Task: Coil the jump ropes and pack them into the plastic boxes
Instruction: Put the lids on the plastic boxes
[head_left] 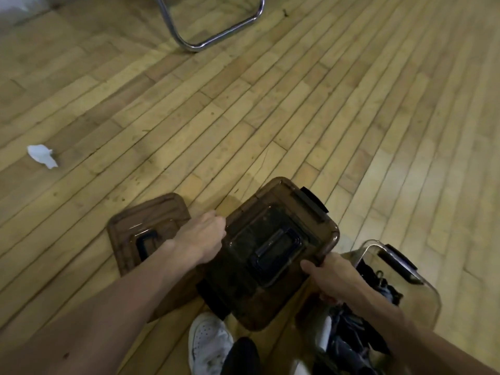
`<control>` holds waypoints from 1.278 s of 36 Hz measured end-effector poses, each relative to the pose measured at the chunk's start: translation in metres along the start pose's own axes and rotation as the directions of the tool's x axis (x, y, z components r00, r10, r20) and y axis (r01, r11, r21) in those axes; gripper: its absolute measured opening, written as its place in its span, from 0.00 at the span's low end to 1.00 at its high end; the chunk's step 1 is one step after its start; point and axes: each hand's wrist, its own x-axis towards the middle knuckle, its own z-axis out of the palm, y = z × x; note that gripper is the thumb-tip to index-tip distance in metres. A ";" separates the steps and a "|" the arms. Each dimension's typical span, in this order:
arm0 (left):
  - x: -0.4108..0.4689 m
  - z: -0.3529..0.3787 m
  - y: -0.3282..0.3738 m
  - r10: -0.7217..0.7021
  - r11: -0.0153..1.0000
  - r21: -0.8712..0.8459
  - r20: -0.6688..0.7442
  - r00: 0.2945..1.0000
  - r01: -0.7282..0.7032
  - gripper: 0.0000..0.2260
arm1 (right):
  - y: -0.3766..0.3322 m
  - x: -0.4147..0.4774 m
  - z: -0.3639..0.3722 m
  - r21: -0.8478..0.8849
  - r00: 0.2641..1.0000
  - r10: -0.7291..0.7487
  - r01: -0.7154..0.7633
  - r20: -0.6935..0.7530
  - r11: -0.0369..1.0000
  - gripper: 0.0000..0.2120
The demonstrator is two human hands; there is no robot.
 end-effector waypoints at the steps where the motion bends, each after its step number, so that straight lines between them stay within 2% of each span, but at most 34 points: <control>1: 0.001 -0.003 0.005 -0.014 1.000 0.015 0.037 0.999 0.014 0.06 | 0.003 0.001 -0.002 0.009 1.000 0.010 -0.010 0.029 1.000 0.18; 4: 0.003 -0.020 0.018 -0.084 0.992 0.106 0.147 0.985 0.069 0.04 | 0.009 0.005 -0.003 0.093 0.992 0.039 -0.051 0.120 0.994 0.17; 6: 0.008 -0.031 0.028 -0.132 0.975 0.200 0.172 0.976 0.097 0.11 | 0.010 0.006 -0.006 0.073 0.989 0.040 -0.051 0.139 0.996 0.18; 8: 0.020 -0.037 0.040 -0.117 0.955 0.283 0.078 0.990 0.091 0.21 | 0.014 0.012 -0.014 -0.007 0.995 0.036 -0.036 0.097 0.999 0.20; 9: 0.028 -0.037 0.047 -0.064 0.952 0.298 -0.012 0.998 0.064 0.26 | 0.015 0.014 -0.020 -0.021 0.997 0.045 -0.044 0.059 0.999 0.26; 11: 0.047 -0.034 0.064 0.082 0.963 0.267 -0.156 0.984 -0.037 0.30 | 0.016 0.022 -0.030 0.048 0.996 0.090 -0.089 -0.009 0.995 0.47; 13: 0.069 -0.032 0.086 0.223 0.949 0.266 -0.189 0.956 -0.169 0.31 | 0.013 0.030 -0.040 0.117 0.992 0.101 -0.092 -0.070 0.989 0.52; 16: 0.097 -0.025 0.119 0.334 0.904 0.334 -0.161 0.929 -0.267 0.33 | 0.010 0.049 -0.054 0.052 0.955 0.008 0.008 -0.298 0.999 0.49; 18: 0.114 -0.017 0.132 0.351 0.859 0.434 -0.111 0.930 -0.273 0.35 | 0.009 0.064 -0.060 -0.009 0.929 -0.105 0.109 -0.354 0.994 0.46; 21: 0.128 -0.014 0.136 0.323 0.804 0.534 -0.025 0.946 -0.261 0.37 | 0.008 0.081 -0.064 0.054 0.953 -0.198 0.215 -0.229 0.975 0.38; 23: 0.133 -0.016 0.136 0.327 0.791 0.537 0.033 0.945 -0.292 0.36 | 0.007 0.087 -0.066 0.134 0.964 -0.228 0.246 -0.141 0.960 0.29; 26: 0.135 -0.020 0.135 0.355 0.795 0.499 0.080 0.932 -0.346 0.27 | 0.006 0.085 -0.063 0.127 0.926 -0.332 0.356 -0.179 0.926 0.17; 29: 0.130 -0.018 0.129 0.444 0.797 0.462 -0.009 0.896 -0.390 0.20 | 0.010 0.080 -0.053 -0.026 0.855 -0.411 0.426 -0.316 0.905 0.15; 32: 0.125 -0.008 0.124 0.489 0.801 0.457 -0.124 0.864 -0.387 0.16 | 0.010 0.077 -0.040 -0.170 0.771 -0.493 0.467 -0.404 0.868 0.14; 36: 0.116 0.001 0.120 0.522 0.774 0.514 -0.187 0.832 -0.369 0.19 | 0.012 0.075 -0.038 -0.257 0.749 -0.499 0.427 -0.436 0.867 0.15; 39: 0.087 0.005 0.095 0.564 0.789 0.445 -0.248 0.788 -0.424 0.23 | 0.006 0.054 -0.026 -0.337 0.706 -0.531 0.413 -0.468 0.846 0.16; 41: 0.058 0.008 0.068 0.618 0.770 0.396 -0.270 0.738 -0.500 0.19 | 0.000 0.027 -0.007 -0.335 0.674 -0.605 0.504 -0.425 0.796 0.14; 43: 0.027 0.014 0.035 0.668 0.725 0.405 -0.216 0.712 -0.557 0.11 | -0.009 0.001 0.019 -0.350 0.664 -0.694 0.603 -0.277 0.717 0.12; 46: -0.015 0.032 -0.013 0.683 0.683 0.447 -0.113 0.722 -0.577 0.13 | -0.022 -0.026 0.057 -0.376 0.700 -0.714 0.653 -0.032 0.657 0.16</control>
